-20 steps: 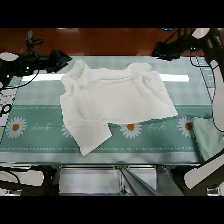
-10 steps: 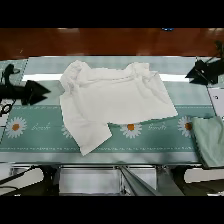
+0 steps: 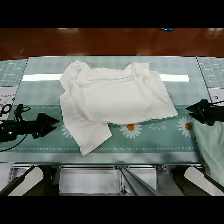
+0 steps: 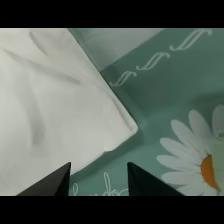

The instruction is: Fold the shirts.

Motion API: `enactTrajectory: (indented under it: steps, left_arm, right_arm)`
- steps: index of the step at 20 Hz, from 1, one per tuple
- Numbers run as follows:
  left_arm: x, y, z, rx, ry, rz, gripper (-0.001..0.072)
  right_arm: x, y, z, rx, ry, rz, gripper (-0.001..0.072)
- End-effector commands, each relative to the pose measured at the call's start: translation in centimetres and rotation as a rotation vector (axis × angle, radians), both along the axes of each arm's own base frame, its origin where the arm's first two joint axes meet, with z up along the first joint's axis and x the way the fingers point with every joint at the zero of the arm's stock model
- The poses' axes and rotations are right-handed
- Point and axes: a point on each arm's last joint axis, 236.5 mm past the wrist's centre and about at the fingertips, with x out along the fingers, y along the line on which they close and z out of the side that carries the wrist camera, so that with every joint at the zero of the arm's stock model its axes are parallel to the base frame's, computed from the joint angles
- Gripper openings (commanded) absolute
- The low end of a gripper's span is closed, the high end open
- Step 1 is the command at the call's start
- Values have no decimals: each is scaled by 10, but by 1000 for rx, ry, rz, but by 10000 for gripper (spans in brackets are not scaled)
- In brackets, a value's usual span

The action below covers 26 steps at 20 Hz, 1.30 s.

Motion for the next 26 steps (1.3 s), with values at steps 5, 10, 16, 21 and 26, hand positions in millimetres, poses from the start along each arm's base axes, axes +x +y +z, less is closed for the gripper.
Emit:
enactTrajectory:
  steps: [5,10,16,21,26]
  left_arm:
    - [25,-45,-28,-23,4,6,507]
    - [27,-64,-34,13,-23,-83,25]
    - [46,-62,-15,11,-76,-94,25]
    - [52,-59,-12,19,-91,-90,25]
    - [57,-53,-14,43,-103,-68,25]
  right_arm:
    - [-7,18,-8,23,-23,13,412]
    - [-3,12,-9,2,-31,-8,412]
    - [-14,17,-39,77,84,-9,412]
    - [-3,22,-63,153,127,-40,411]
    - [40,42,-80,120,128,-3,411]
